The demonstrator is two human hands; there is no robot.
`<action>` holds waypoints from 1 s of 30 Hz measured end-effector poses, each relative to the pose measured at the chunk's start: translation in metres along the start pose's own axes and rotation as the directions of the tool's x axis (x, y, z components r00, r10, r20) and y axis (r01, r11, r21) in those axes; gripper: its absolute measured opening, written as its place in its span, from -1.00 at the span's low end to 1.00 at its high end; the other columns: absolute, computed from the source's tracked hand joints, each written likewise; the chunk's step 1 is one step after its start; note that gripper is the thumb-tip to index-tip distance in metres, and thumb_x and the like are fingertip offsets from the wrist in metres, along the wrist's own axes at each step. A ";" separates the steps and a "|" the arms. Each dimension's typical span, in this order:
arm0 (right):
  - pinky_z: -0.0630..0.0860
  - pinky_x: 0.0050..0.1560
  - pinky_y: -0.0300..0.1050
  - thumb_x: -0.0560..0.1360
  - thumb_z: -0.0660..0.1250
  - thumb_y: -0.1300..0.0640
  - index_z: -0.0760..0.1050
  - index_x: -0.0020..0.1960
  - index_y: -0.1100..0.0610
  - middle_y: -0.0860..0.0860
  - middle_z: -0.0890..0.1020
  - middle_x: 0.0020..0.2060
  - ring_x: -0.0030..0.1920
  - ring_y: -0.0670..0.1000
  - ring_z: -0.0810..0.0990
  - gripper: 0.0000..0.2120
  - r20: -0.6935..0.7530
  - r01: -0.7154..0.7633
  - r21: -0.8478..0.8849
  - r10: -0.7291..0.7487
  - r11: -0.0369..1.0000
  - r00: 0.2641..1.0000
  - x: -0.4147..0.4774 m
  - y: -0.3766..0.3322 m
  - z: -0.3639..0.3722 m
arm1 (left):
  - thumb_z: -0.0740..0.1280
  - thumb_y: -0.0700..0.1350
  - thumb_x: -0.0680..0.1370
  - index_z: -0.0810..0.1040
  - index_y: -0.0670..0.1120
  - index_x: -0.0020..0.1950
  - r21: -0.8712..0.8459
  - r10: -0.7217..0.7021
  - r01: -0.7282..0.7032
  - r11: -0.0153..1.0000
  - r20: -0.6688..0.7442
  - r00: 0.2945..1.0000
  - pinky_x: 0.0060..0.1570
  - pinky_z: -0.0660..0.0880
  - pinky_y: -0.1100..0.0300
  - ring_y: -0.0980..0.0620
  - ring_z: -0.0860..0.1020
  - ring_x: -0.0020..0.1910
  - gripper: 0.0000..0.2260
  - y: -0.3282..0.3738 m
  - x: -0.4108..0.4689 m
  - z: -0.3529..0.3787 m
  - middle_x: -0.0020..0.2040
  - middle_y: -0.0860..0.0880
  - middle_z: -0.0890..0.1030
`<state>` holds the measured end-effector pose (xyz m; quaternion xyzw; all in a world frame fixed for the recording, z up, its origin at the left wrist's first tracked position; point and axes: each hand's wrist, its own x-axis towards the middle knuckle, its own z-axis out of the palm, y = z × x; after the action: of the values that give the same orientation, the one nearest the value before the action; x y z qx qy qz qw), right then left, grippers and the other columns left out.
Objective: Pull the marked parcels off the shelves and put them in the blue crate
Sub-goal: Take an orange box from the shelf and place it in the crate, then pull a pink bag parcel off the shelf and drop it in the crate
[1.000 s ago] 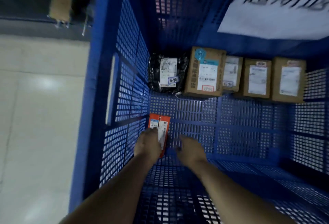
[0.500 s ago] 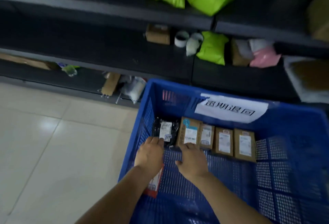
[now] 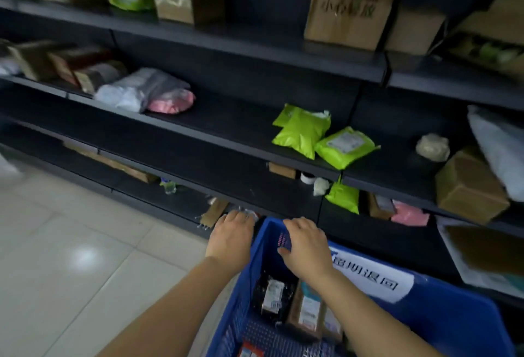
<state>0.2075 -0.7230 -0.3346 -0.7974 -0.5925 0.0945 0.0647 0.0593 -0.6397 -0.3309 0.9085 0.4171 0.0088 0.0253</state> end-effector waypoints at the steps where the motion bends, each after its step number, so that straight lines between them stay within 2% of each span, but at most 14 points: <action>1: 0.24 0.42 0.01 0.55 0.28 -0.08 0.21 0.48 0.06 0.01 0.34 0.41 0.47 0.08 0.22 -0.43 -0.023 0.016 -0.007 -0.016 1.000 1.000 0.003 -0.008 -0.012 | 0.25 -0.17 0.52 0.30 -0.07 0.43 0.004 -0.005 0.005 1.000 -0.023 1.000 0.40 0.22 0.10 -0.06 0.31 0.38 -0.54 -0.007 0.000 -0.013 0.35 -0.04 0.39; 8: 0.30 0.36 -0.01 0.52 0.32 -0.06 0.25 0.45 0.08 0.00 0.40 0.35 0.42 0.07 0.28 -0.43 -0.149 0.118 -0.067 -0.126 0.991 0.981 0.032 -0.081 -0.079 | 0.26 -0.09 0.54 0.33 -0.07 0.44 0.009 -0.039 0.041 0.999 -0.175 0.984 0.37 0.25 0.10 -0.04 0.32 0.38 -0.55 -0.069 -0.001 -0.089 0.37 -0.03 0.42; 12: 0.29 0.38 0.00 0.51 0.32 -0.07 0.22 0.46 0.07 0.01 0.39 0.36 0.43 0.07 0.27 -0.41 -0.181 0.108 -0.109 -0.127 0.988 0.975 0.054 -0.132 -0.107 | 0.25 -0.15 0.53 0.27 -0.09 0.48 0.014 -0.033 0.037 0.999 -0.229 0.973 0.41 0.23 0.08 -0.05 0.29 0.42 -0.50 -0.119 0.001 -0.130 0.40 -0.05 0.39; 17: 0.26 0.42 0.01 0.51 0.32 -0.08 0.19 0.49 0.08 0.02 0.36 0.41 0.46 0.08 0.24 -0.37 -0.240 0.091 -0.125 -0.119 0.988 0.963 0.086 -0.209 -0.130 | 0.28 -0.12 0.54 0.24 -0.08 0.50 0.026 -0.009 0.017 1.000 -0.296 0.955 0.38 0.23 0.09 -0.04 0.29 0.41 -0.47 -0.197 0.005 -0.170 0.41 -0.04 0.36; 20: 0.26 0.42 0.01 0.52 0.31 -0.07 0.16 0.50 0.09 0.04 0.36 0.42 0.48 0.09 0.21 -0.36 -0.266 0.078 -0.106 -0.104 0.991 0.958 0.104 -0.248 -0.138 | 0.29 -0.12 0.53 0.28 -0.08 0.46 0.028 -0.007 0.017 0.999 -0.329 0.944 0.35 0.27 0.10 -0.04 0.30 0.39 -0.51 -0.239 0.009 -0.187 0.38 -0.03 0.38; 30: 0.22 0.44 -0.01 0.54 0.30 -0.07 0.13 0.52 0.09 0.04 0.35 0.43 0.49 0.08 0.19 -0.35 -0.274 0.071 -0.070 -0.088 0.995 0.958 0.171 -0.343 -0.144 | 0.32 -0.11 0.52 0.37 -0.06 0.37 -0.004 -0.044 0.046 0.999 -0.327 0.944 0.26 0.37 0.09 -0.05 0.38 0.31 -0.58 -0.354 0.037 -0.207 0.31 -0.03 0.45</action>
<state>-0.0322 -0.4587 -0.1332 -0.7798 -0.6119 -0.0382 0.1268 -0.1925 -0.3729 -0.1430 0.8847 0.4361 0.1582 -0.0457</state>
